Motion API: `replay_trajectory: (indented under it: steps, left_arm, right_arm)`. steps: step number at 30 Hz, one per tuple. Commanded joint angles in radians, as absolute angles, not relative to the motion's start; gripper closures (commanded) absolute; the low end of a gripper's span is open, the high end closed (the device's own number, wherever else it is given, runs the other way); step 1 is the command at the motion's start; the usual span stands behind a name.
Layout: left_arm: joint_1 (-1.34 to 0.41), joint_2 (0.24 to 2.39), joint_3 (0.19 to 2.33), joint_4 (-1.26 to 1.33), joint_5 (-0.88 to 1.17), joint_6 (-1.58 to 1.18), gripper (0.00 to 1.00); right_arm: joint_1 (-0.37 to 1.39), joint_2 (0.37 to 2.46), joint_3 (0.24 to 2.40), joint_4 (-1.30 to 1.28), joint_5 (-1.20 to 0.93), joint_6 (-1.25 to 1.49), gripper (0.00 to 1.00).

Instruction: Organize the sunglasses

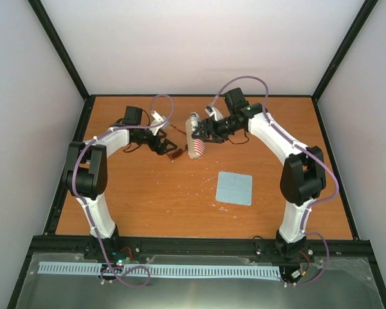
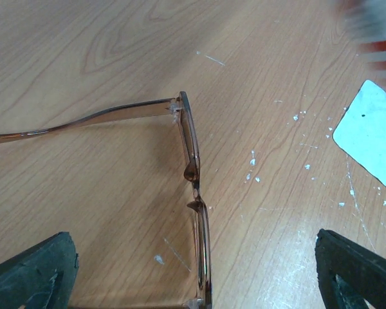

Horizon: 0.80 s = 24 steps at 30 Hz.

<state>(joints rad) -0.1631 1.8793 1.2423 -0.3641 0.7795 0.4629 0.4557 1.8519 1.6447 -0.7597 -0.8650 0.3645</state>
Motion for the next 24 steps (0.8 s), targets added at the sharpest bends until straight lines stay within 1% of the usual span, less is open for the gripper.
replay_trajectory:
  steps: [1, 4, 9, 13, 15, 17, 20, 22, 24]
  left_arm:
    - [-0.137, 1.82, 1.289, -0.406, 0.769, 0.482, 0.01]
    - [-0.114, 1.799, 1.295, -0.414, 0.764, 0.477, 0.0]
    - [-0.082, 1.771, 1.301, -0.425, 0.747, 0.476, 0.0]
    - [-0.071, 1.763, 1.307, -0.428, 0.742, 0.474, 0.0]
    - [-0.068, 1.761, 1.311, -0.429, 0.737, 0.471, 0.0]
    - [-0.068, 1.76, 1.315, -0.428, 0.734, 0.468, 0.01]
    - [-0.066, 1.763, 1.319, -0.426, 0.73, 0.46, 0.0]
    - [-0.064, 1.766, 1.319, -0.421, 0.734, 0.453, 0.0]
    - [-0.064, 1.77, 1.32, -0.421, 0.738, 0.448, 0.0]
  right_arm:
    - [0.37, 1.957, 1.645, -0.899, -0.684, 0.334, 0.76]
    - [0.315, 2.038, 1.652, -0.908, -0.636, 0.343, 0.77]
    - [0.25, 2.162, 1.708, -0.911, -0.672, 0.309, 0.75]
    - [0.213, 2.273, 1.79, -0.946, -0.733, 0.258, 0.72]
    - [0.2, 2.318, 1.822, -0.978, -0.735, 0.232, 0.68]
    - [0.191, 2.339, 1.833, -1.001, -0.722, 0.211, 0.6]
    - [0.172, 2.343, 1.816, -1.025, -0.683, 0.193, 0.36]
    - [0.154, 2.337, 1.789, -1.031, -0.65, 0.187, 0.28]
    - [0.14, 2.326, 1.772, -1.035, -0.618, 0.182, 0.22]
